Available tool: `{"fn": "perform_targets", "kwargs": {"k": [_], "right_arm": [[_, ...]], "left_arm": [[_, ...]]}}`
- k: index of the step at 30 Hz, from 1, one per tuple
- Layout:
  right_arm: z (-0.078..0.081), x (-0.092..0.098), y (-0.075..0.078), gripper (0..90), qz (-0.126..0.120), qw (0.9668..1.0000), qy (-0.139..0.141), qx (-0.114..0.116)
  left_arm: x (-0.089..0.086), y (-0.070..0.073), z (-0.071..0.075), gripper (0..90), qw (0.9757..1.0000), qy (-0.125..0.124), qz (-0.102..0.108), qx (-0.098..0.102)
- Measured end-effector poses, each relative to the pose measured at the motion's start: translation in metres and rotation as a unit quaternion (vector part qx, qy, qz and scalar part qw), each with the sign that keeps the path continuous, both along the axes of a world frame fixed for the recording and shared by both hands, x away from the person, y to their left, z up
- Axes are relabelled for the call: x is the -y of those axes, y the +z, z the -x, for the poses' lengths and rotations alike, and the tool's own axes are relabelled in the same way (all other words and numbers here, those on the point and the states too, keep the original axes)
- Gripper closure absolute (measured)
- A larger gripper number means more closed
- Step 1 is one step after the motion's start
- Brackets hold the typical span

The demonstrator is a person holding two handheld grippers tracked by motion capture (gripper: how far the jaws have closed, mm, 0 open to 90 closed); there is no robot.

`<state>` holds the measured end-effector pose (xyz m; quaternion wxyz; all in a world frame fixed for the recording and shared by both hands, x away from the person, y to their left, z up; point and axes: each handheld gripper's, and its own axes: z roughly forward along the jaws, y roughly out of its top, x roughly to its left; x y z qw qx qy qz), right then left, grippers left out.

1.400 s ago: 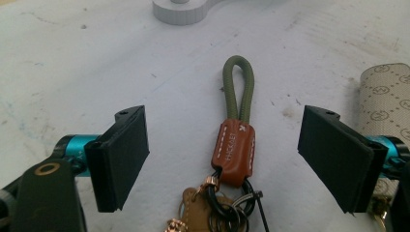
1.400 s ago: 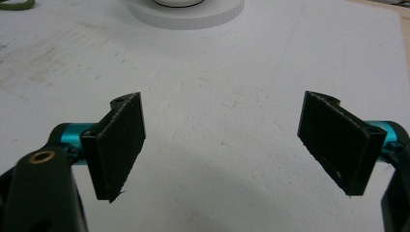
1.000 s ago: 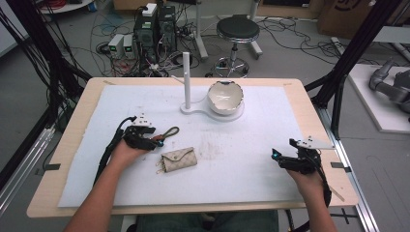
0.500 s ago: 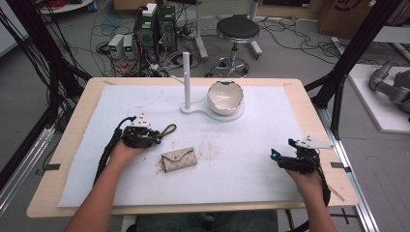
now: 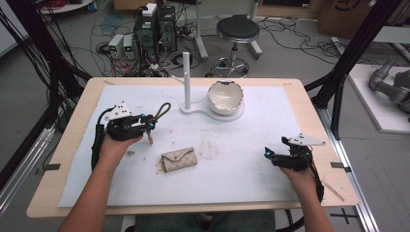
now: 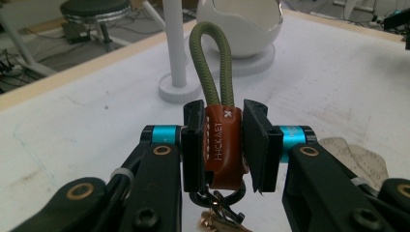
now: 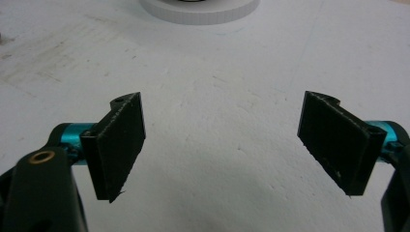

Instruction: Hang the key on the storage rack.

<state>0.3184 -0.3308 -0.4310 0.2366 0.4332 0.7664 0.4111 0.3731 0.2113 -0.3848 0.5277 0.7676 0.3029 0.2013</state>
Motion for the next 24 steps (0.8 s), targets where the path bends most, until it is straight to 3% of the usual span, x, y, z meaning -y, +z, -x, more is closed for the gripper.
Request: {"fn": "perform_targets", "kwargs": {"k": [6,14,22,24], "right_arm": [[-0.006,-0.011,0.001,17.4,0.001,0.9999,0.014,0.001],[-0.011,-0.013,0.0,17.4,0.004,0.9999,0.011,0.001],[-0.011,-0.015,0.0,17.4,0.003,0.9999,0.014,-0.002],[-0.011,-0.014,0.0,17.4,0.003,0.9999,0.012,-0.001]], "left_arm": [[0.016,0.025,-0.005,70.4,0.9995,0.003,-0.013,0.028],[0.032,0.062,-0.015,70.4,0.9976,0.006,-0.024,0.065],[0.04,0.08,-0.026,70.4,0.997,0.008,-0.016,0.076],[0.043,0.083,-0.029,70.4,0.997,0.01,-0.022,0.074]]}}
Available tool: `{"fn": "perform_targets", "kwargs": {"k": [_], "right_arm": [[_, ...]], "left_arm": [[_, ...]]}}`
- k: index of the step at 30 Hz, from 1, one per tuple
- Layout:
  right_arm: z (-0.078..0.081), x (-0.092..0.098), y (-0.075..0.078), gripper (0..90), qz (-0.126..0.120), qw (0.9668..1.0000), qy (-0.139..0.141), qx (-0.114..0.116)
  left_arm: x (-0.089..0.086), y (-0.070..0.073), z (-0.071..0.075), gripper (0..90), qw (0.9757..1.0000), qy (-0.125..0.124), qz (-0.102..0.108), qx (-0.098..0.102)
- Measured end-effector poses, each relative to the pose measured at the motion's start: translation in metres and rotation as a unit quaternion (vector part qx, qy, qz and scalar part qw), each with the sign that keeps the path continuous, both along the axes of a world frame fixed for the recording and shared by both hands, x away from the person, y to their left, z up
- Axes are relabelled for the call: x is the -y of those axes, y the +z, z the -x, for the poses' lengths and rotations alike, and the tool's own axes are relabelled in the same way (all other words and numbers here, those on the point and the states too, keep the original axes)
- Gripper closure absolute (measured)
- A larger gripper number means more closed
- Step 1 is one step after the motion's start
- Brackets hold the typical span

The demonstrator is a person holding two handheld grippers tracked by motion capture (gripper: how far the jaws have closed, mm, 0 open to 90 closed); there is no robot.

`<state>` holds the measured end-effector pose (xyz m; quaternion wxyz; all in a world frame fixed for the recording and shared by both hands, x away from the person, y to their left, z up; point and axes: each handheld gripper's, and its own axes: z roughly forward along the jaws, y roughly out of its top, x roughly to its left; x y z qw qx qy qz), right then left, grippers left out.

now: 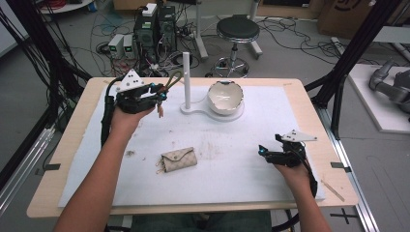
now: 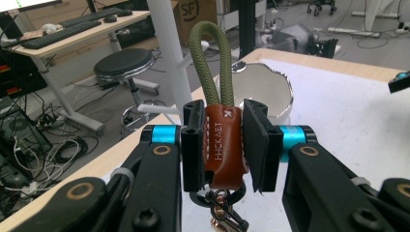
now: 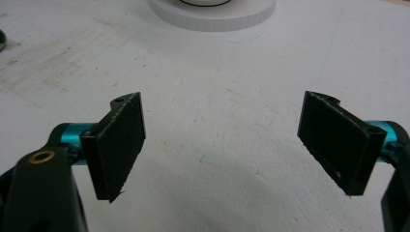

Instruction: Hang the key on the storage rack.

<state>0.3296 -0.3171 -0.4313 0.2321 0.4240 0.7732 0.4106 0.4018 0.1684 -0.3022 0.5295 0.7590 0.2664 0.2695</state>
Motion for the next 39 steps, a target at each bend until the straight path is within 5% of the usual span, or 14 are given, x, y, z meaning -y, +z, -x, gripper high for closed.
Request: {"fn": "perform_targets", "kwargs": {"k": [13,28,32,34,39], "right_arm": [[-0.001,-0.001,-0.001,17.4,0.001,1.0,0.002,-0.002],[0.0,0.004,-0.003,17.4,0.0,1.0,0.0,-0.007],[0.001,0.003,-0.003,17.4,0.001,1.0,0.001,-0.009],[0.001,0.002,-0.003,17.4,0.003,1.0,0.0,-0.008],[0.0,0.001,-0.003,17.4,0.003,1.0,0.001,-0.009]], "left_arm": [[0.023,0.01,-0.023,70.4,0.9999,0.001,-0.013,-0.001],[0.027,-0.013,-0.038,70.1,0.9987,0.025,-0.03,-0.035],[0.021,-0.022,-0.042,69.1,0.998,0.025,-0.014,-0.056],[0.02,-0.023,-0.042,65.8,0.9976,0.029,-0.011,-0.062],[0.017,-0.023,-0.042,41.8,0.9967,0.041,-0.008,-0.069]]}}
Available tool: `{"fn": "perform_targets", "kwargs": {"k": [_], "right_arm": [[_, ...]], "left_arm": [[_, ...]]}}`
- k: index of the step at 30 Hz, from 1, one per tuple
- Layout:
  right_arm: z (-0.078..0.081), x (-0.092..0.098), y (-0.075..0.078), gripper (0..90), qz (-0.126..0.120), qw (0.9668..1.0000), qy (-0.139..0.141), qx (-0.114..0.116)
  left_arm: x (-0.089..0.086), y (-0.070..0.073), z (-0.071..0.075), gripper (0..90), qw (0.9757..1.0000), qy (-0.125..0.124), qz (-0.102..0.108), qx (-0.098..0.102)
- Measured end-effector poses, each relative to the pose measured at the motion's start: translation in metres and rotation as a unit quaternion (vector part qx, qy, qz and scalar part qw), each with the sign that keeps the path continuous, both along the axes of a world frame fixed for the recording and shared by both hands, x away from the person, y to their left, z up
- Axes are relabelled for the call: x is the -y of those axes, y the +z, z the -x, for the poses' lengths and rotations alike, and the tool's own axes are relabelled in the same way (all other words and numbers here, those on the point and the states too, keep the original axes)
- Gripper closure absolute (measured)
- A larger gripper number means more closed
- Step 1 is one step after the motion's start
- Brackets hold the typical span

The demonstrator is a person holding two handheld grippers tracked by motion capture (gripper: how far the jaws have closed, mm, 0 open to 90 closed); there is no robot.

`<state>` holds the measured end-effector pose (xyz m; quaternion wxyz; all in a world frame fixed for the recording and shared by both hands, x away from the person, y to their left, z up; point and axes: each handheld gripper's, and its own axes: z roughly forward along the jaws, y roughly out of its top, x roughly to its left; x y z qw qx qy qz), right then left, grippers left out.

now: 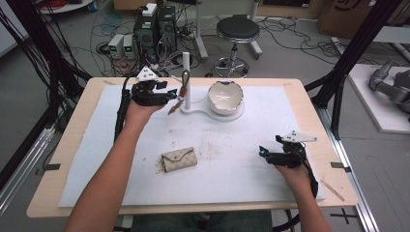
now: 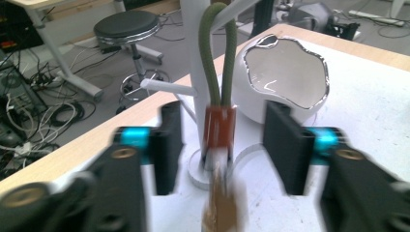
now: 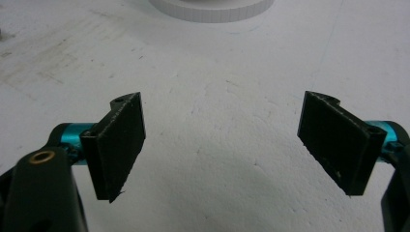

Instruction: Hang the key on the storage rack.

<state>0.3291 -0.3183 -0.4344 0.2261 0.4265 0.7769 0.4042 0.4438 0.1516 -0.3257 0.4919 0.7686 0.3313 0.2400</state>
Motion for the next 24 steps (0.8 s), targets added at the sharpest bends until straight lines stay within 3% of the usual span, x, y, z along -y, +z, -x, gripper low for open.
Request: {"fn": "perform_targets", "kwargs": {"k": [1,7,24], "right_arm": [[0.0,0.0,0.0,17.4,0.0,1.0,0.0,0.0],[0.0,0.0,0.0,17.4,0.002,1.0,0.0,0.0],[0.001,-0.004,0.001,17.4,0.002,1.0,0.004,0.0]], "left_arm": [[-0.001,0.0,0.001,36.6,1.0,0.0,0.004,-0.001],[-0.006,0.001,0.009,29.3,0.9999,-0.01,0.006,0.0],[-0.035,-0.015,0.05,23.5,0.9994,-0.029,0.018,0.001]]}}
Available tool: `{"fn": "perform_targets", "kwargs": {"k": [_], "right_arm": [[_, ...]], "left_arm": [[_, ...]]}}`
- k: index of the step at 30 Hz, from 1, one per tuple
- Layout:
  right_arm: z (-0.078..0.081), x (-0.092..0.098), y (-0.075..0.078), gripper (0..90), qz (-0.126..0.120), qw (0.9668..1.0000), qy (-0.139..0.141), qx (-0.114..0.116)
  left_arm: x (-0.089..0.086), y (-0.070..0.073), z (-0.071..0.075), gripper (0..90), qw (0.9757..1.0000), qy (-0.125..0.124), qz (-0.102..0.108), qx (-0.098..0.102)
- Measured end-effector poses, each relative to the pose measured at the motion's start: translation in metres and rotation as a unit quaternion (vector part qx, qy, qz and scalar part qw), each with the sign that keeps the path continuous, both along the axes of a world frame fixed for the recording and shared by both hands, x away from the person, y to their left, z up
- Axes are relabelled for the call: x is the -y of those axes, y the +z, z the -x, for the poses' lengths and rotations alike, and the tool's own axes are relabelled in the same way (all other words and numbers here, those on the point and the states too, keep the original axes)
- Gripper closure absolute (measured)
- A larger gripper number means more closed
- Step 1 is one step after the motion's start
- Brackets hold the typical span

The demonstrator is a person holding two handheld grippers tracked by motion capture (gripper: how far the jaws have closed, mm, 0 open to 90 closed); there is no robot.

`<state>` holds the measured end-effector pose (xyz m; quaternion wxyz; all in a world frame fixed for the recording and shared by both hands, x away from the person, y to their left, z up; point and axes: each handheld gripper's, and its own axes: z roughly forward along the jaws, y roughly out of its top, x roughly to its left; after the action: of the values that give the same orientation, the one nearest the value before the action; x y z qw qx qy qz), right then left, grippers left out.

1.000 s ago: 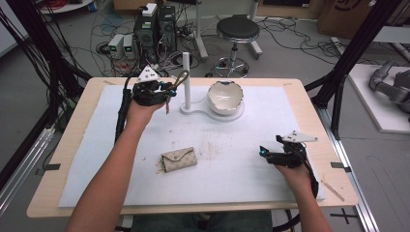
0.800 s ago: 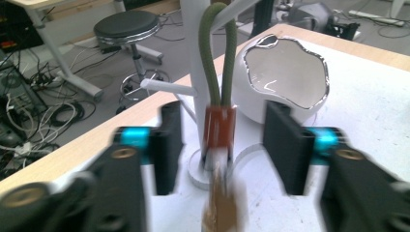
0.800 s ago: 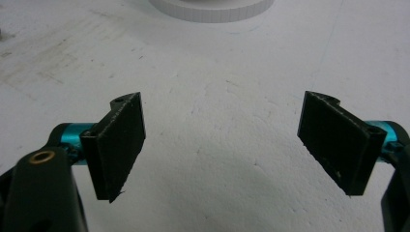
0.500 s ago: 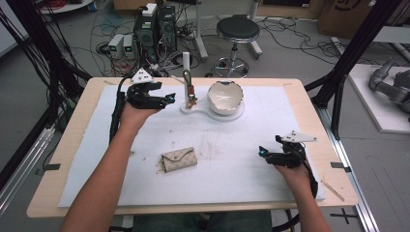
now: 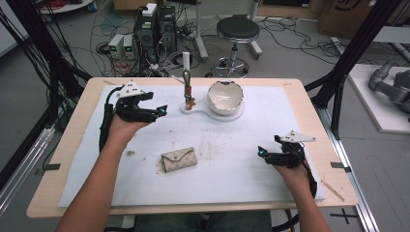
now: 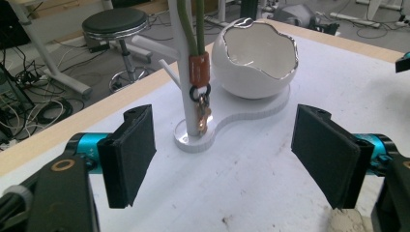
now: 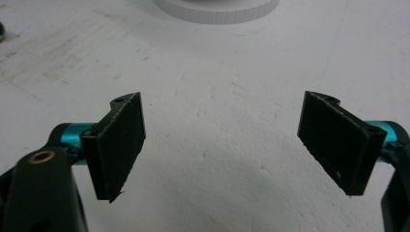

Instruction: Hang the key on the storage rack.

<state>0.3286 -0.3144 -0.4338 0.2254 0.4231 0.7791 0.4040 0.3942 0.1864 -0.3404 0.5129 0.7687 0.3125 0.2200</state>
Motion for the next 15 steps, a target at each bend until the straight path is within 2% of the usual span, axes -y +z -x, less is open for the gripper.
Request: {"fn": "perform_targets", "kwargs": {"k": [4,9,15], "right_arm": [[-0.001,-0.001,0.0,17.4,0.002,1.0,0.002,0.001],[-0.001,-0.002,0.0,17.4,0.003,1.0,0.003,0.001],[-0.001,-0.002,-0.001,17.4,0.004,1.0,0.003,-0.001]], "left_arm": [[-0.007,-0.009,0.01,23.0,1.0,0.0,0.003,-0.002],[-0.015,-0.019,0.02,22.6,0.9997,-0.001,0.022,-0.006],[-0.021,-0.029,0.028,22.5,0.9996,-0.005,0.028,-0.003]]}}
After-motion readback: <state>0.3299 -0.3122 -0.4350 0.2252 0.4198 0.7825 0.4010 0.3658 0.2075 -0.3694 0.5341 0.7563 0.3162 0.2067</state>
